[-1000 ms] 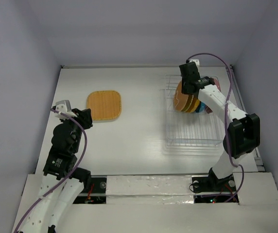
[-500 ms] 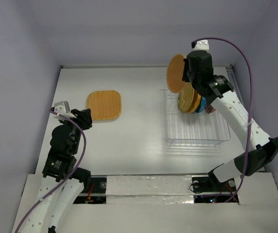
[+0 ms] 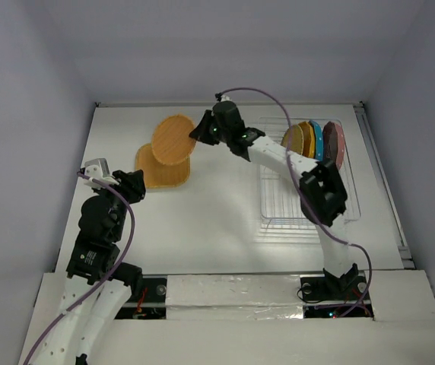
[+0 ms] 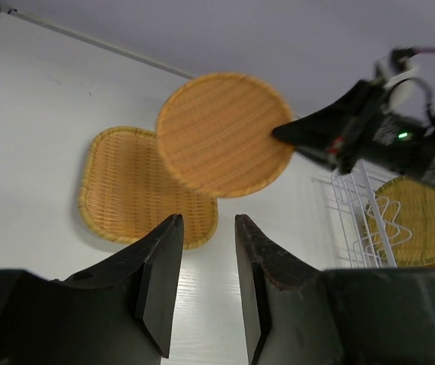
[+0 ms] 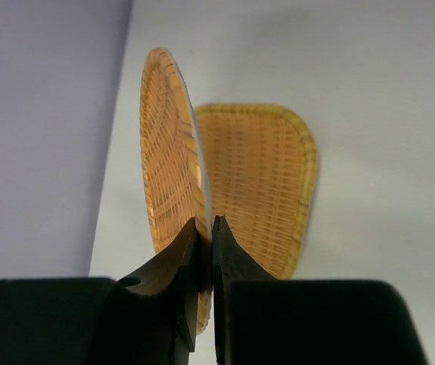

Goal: Unload the plates from the dish rack

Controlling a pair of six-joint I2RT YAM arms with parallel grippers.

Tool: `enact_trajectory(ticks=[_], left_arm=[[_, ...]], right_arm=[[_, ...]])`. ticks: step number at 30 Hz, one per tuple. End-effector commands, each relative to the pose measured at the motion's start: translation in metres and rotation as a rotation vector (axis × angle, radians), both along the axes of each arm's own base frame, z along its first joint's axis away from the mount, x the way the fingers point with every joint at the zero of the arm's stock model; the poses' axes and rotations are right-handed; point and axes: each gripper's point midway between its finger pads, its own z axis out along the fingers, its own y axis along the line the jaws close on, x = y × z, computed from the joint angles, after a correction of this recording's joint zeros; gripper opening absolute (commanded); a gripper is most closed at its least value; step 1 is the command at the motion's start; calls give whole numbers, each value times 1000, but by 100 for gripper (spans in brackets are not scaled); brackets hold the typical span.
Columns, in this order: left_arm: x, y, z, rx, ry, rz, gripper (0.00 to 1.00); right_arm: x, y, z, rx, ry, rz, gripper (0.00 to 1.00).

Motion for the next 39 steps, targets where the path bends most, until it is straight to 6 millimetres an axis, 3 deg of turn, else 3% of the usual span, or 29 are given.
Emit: enact_trajectory(ticks=[1, 5, 12, 19, 21, 23, 24, 25, 28, 31, 34, 36, 37, 39], left_arm=[[1, 1, 7, -10, -26, 5, 30], [2, 1, 8, -11, -29, 5, 31], [1, 1, 8, -12, -33, 5, 32], [0, 1, 10, -14, -38, 5, 32], [0, 1, 11, -15, -42, 5, 32], [-1, 2, 12, -15, -47, 5, 33], [-1, 2, 12, -17, -48, 5, 33], [-2, 2, 13, -18, -51, 5, 33], [-2, 2, 12, -16, -50, 5, 33], [-3, 2, 15, -20, -60, 5, 33], [-4, 2, 16, -22, -64, 5, 33], [-4, 3, 17, -23, -69, 5, 33], [-5, 3, 18, -24, -72, 5, 33], [-5, 3, 18, -24, -73, 5, 34]], right_arm=[[-7, 51, 61, 281, -20, 95, 0], [-12, 74, 23, 295, 62, 99, 1], [-5, 81, -37, 203, 159, 51, 14], [-16, 80, -80, 86, 218, 77, 43], [-18, 75, -86, 38, 215, 78, 48], [-19, 68, -89, -9, 205, 75, 65], [-19, 66, -89, -25, 201, 72, 65], [-19, 63, -84, -38, 191, 73, 74], [-20, 52, -85, -121, 164, 72, 89], [-22, 43, -77, -199, 122, 102, 100], [-18, 19, -60, -298, 68, 47, 99], [-18, 3, -42, -335, 13, 16, 93], [-23, -17, -23, -357, -24, -33, 69], [-17, -58, -5, -427, -78, -125, 24]])
